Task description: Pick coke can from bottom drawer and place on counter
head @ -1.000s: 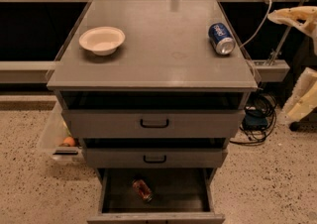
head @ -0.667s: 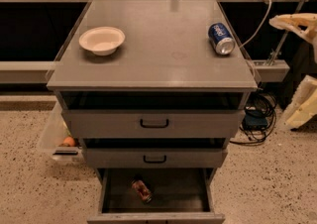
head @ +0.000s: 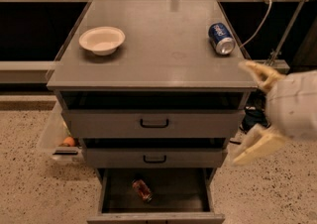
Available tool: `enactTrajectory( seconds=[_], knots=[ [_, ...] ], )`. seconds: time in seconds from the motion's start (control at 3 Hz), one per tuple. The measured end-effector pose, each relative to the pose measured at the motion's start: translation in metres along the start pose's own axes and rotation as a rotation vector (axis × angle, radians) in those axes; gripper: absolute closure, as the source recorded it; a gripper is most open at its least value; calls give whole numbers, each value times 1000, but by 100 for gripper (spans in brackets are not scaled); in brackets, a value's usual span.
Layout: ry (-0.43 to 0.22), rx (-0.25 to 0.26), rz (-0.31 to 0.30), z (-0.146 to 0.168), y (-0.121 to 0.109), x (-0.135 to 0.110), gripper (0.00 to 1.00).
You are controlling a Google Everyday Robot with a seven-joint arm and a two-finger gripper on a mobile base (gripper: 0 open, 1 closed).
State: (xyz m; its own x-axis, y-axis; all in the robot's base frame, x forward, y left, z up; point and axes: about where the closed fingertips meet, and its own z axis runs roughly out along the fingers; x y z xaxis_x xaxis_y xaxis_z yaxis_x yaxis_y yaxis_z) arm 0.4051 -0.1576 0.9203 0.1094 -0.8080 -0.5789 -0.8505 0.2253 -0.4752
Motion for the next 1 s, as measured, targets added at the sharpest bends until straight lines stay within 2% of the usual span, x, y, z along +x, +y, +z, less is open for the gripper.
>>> enactTrajectory(
  seconds=[0.33, 0.67, 1.0],
  knots=[
    [-50, -72, 96, 82, 53, 9, 0],
    [-56, -209, 204, 167, 127, 36, 0],
    [-36, -239, 237, 177, 153, 54, 0]
  ],
)
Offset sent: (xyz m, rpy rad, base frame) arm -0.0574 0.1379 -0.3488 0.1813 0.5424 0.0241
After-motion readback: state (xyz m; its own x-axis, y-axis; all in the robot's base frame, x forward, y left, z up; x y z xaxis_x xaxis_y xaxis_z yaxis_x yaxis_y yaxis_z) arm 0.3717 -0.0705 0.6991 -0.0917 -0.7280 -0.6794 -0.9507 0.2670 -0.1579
